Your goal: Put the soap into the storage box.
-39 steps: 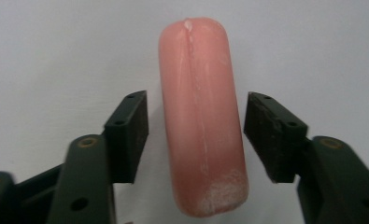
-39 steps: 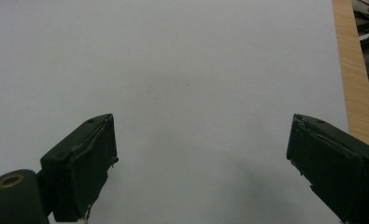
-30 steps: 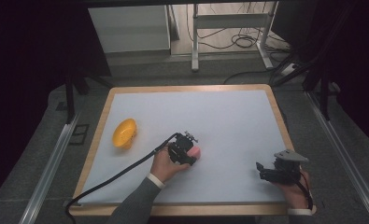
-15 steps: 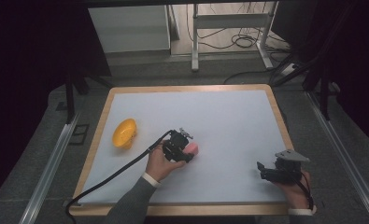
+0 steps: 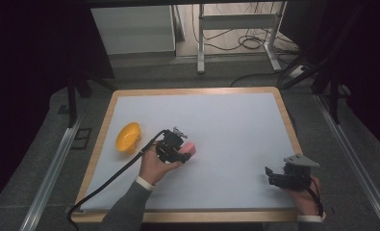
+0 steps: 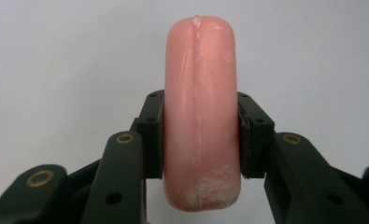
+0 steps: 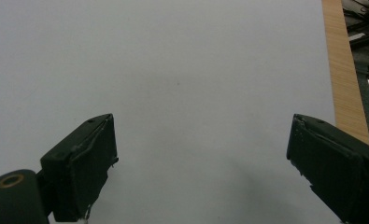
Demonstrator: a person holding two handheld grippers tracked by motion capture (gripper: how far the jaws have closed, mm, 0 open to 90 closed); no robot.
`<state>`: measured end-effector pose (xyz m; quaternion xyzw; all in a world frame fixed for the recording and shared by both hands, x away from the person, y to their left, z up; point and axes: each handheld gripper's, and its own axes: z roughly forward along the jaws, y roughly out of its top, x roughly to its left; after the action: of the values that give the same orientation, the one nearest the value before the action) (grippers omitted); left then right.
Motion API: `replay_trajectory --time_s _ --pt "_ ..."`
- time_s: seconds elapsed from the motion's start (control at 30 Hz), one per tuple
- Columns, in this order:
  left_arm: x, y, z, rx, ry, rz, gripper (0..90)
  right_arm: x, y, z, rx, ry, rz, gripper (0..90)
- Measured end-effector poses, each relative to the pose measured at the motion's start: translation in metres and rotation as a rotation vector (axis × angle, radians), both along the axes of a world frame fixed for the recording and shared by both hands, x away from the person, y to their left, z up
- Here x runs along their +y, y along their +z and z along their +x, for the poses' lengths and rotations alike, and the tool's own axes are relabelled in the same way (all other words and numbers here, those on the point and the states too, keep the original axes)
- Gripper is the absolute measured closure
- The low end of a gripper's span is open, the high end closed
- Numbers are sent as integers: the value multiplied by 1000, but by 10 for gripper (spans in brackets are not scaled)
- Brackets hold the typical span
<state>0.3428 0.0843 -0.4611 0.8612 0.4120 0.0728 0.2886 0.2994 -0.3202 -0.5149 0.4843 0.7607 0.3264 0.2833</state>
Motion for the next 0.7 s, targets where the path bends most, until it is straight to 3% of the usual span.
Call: replay_trajectory --time_s 0.7 --pt "26 14 -1 -37 39 -24 602 -2 -1 0 2 -3 -1 83"
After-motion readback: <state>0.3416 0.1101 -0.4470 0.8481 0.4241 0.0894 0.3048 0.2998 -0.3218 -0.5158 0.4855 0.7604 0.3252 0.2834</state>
